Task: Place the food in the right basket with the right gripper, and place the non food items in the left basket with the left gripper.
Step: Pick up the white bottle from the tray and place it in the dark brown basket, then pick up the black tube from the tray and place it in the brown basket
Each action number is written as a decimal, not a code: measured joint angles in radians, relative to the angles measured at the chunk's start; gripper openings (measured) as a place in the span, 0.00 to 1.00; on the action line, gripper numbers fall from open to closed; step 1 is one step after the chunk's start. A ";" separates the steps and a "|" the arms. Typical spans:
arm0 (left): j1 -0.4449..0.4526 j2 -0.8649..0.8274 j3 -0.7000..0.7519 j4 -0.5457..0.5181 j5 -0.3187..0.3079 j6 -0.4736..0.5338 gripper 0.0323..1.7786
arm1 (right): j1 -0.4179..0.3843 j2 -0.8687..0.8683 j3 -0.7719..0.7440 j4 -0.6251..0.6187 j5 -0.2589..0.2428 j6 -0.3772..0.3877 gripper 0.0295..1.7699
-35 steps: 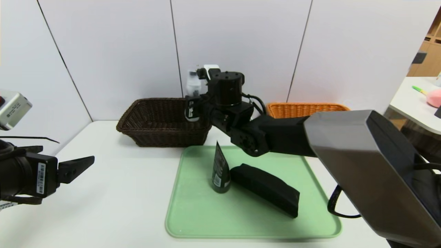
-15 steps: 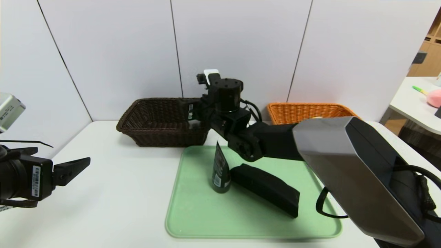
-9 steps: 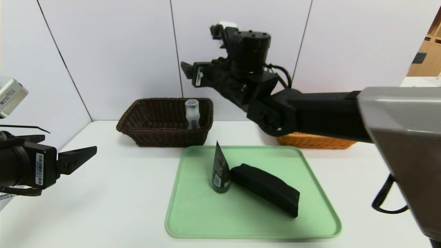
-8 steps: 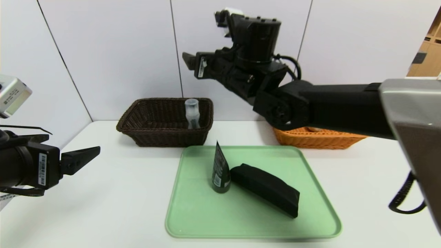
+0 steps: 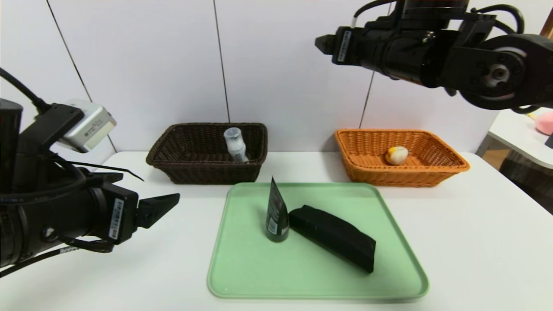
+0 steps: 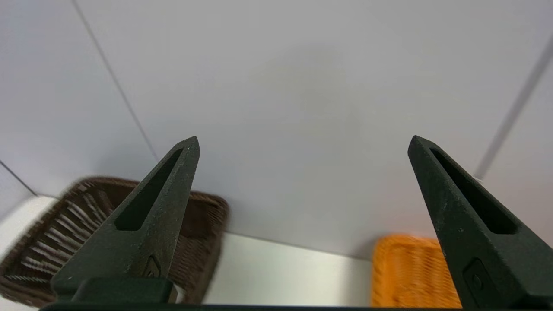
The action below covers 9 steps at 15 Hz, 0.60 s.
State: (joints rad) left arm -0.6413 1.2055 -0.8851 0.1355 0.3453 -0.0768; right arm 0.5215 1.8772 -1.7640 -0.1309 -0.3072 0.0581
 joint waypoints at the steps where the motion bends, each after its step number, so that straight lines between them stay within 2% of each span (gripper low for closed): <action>1: -0.032 0.023 -0.010 -0.004 0.003 -0.011 0.95 | -0.024 -0.044 0.048 0.047 0.003 -0.008 0.94; 4: -0.110 0.084 -0.051 -0.007 0.010 -0.029 0.95 | -0.072 -0.179 0.166 0.252 0.008 -0.012 0.95; 9: -0.182 0.141 -0.100 -0.005 0.014 -0.029 0.95 | -0.183 -0.361 0.227 0.724 0.020 -0.027 0.96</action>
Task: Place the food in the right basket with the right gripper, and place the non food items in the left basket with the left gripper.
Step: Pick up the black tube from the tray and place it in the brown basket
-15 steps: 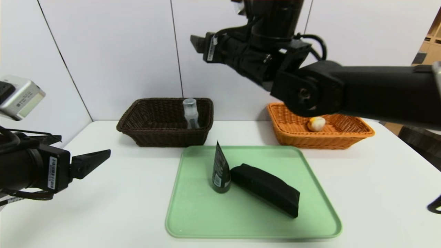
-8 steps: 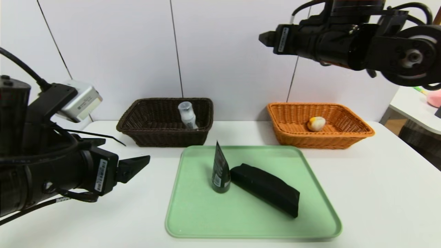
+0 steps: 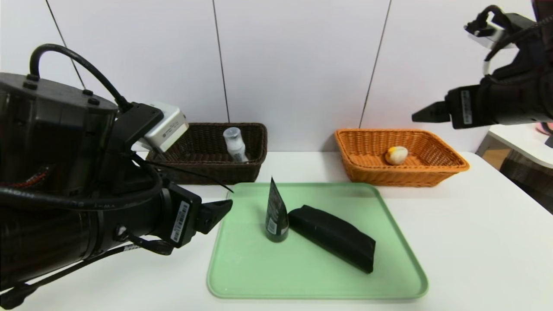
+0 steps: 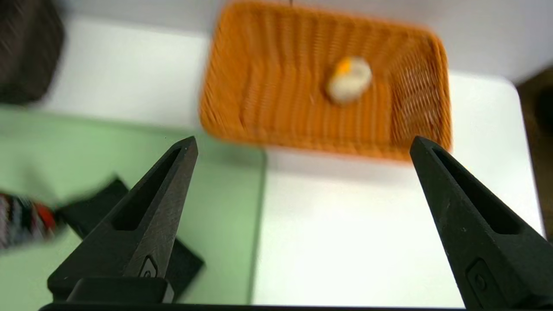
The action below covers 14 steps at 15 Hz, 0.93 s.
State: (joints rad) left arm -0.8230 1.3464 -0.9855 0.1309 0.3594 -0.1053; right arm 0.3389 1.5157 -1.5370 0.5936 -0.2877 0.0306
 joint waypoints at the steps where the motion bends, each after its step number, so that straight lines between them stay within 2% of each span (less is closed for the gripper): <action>1: -0.019 0.009 -0.001 0.000 0.004 0.000 0.95 | -0.033 -0.021 0.001 0.082 0.017 -0.007 0.96; 3: -0.058 0.029 -0.003 0.000 0.018 0.001 0.95 | -0.105 -0.049 0.005 0.216 0.071 -0.014 0.96; 5: -0.085 0.056 -0.017 -0.001 0.045 -0.001 0.95 | -0.179 -0.059 0.030 0.264 0.110 -0.023 0.96; 8: -0.129 0.119 -0.067 -0.003 0.091 -0.046 0.95 | -0.274 -0.053 0.091 0.264 0.132 -0.021 0.96; 12: -0.210 0.240 -0.101 -0.004 0.243 -0.159 0.95 | -0.320 -0.052 0.111 0.237 0.149 -0.016 0.96; 14: -0.236 0.294 -0.109 -0.005 0.283 -0.219 0.95 | -0.338 -0.053 0.112 0.235 0.173 -0.016 0.96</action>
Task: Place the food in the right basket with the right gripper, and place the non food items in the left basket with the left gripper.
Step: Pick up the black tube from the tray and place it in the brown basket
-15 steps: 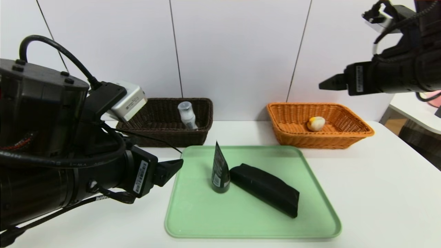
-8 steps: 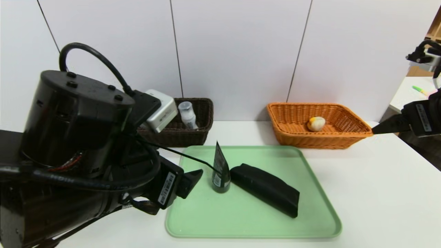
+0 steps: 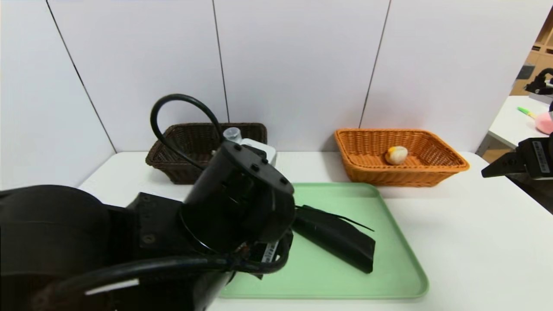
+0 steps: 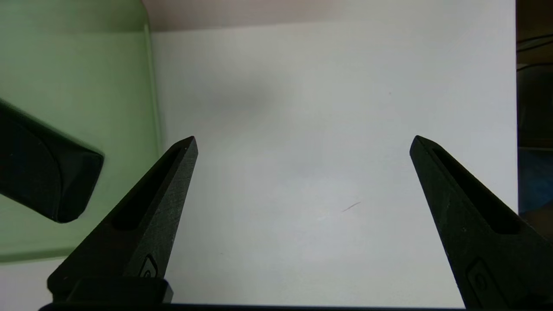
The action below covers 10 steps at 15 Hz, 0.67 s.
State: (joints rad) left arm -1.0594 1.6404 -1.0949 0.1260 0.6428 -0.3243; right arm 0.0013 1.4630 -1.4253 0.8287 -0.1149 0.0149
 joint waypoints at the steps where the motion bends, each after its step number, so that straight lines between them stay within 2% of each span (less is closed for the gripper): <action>1: -0.009 0.024 -0.004 -0.001 0.014 -0.027 0.95 | -0.012 0.000 0.001 0.001 0.019 0.001 0.96; 4: -0.042 0.084 -0.044 0.000 0.033 -0.105 0.95 | -0.041 0.000 0.004 0.000 0.036 0.001 0.96; 6: -0.053 0.116 -0.085 -0.001 0.035 -0.128 0.95 | -0.053 0.003 0.005 0.000 0.062 0.002 0.96; 10: -0.057 0.181 -0.134 -0.006 0.069 -0.168 0.95 | -0.067 0.001 0.005 -0.002 0.083 0.001 0.96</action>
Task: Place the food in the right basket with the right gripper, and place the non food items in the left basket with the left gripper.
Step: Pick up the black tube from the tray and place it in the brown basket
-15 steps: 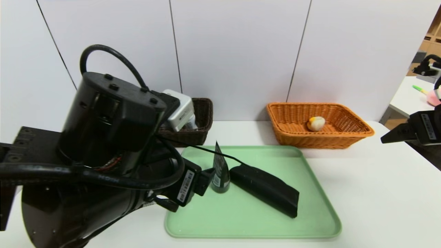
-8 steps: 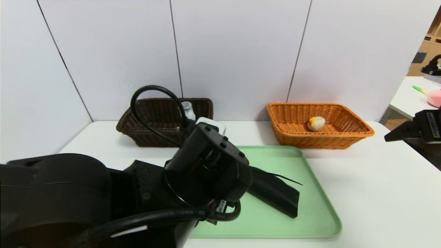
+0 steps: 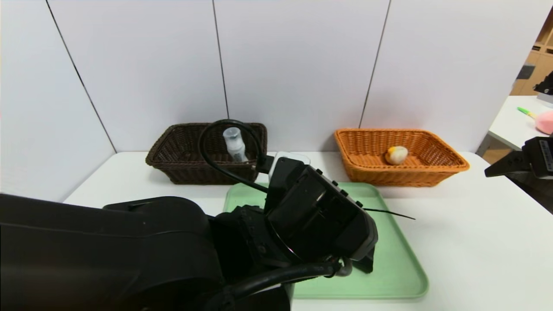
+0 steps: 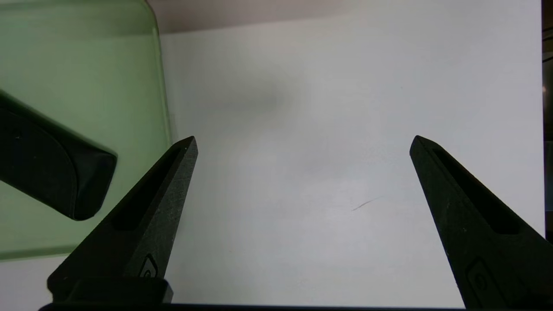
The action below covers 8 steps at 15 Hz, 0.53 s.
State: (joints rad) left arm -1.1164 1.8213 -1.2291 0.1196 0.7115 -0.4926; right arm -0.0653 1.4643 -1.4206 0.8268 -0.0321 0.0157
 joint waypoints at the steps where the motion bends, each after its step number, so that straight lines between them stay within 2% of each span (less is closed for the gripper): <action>1: 0.000 0.016 -0.009 -0.016 0.002 -0.003 0.95 | -0.006 -0.001 0.000 0.000 0.011 0.000 0.96; 8: 0.024 0.125 -0.053 -0.046 0.043 0.002 0.95 | -0.014 -0.042 0.000 0.000 0.065 0.000 0.96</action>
State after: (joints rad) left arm -1.0926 1.9464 -1.2821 0.0736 0.7547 -0.4902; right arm -0.0798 1.4219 -1.4202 0.8268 0.0332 0.0153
